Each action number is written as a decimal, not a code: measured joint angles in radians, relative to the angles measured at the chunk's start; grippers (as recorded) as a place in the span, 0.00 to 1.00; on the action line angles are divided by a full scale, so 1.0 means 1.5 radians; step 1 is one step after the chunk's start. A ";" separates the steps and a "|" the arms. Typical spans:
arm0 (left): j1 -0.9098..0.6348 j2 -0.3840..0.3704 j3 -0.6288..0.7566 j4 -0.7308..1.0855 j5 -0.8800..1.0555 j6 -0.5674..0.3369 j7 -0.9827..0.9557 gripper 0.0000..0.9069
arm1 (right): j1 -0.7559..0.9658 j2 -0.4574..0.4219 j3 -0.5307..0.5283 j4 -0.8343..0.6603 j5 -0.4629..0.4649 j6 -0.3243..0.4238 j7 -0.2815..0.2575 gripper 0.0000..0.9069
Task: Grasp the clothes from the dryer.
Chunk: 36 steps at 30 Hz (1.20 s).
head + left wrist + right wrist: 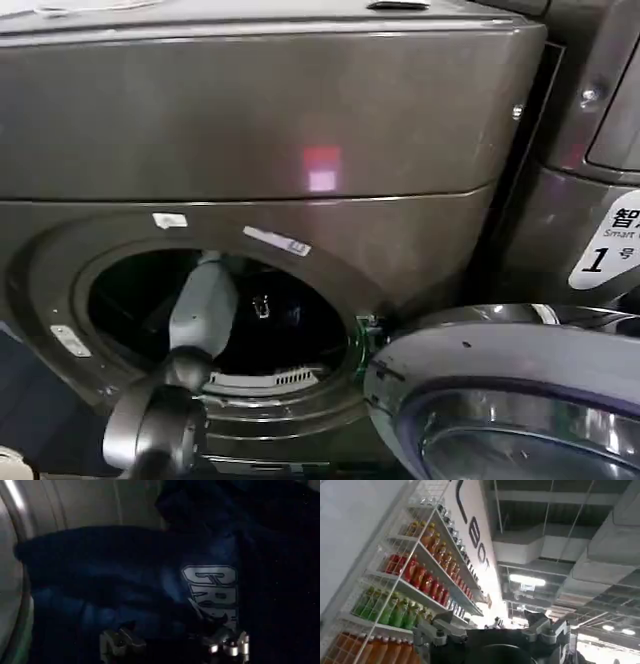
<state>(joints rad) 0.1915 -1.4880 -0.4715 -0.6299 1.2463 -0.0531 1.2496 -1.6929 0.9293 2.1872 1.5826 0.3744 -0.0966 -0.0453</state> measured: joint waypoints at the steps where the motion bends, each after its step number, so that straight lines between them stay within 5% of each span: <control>1: 0.000 0.000 -0.001 0.000 -0.002 0.000 0.002 0.00 | 0.000 0.000 0.000 0.000 0.000 0.000 0.000 1.00; 26: 0.026 0.003 0.003 -0.039 -0.094 0.040 -0.032 0.00 | 0.001 0.007 0.011 -0.002 0.014 -0.012 0.000 1.00; 36: 0.020 -0.019 0.004 -0.095 -0.261 0.083 -0.205 0.00 | 0.004 0.016 0.006 0.011 0.020 -0.023 0.002 1.00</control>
<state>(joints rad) 0.2222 -1.5165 -0.4656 -0.7718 0.8554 0.0721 0.9426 -1.6876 0.9539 2.1966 1.5998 0.4045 -0.1308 -0.0429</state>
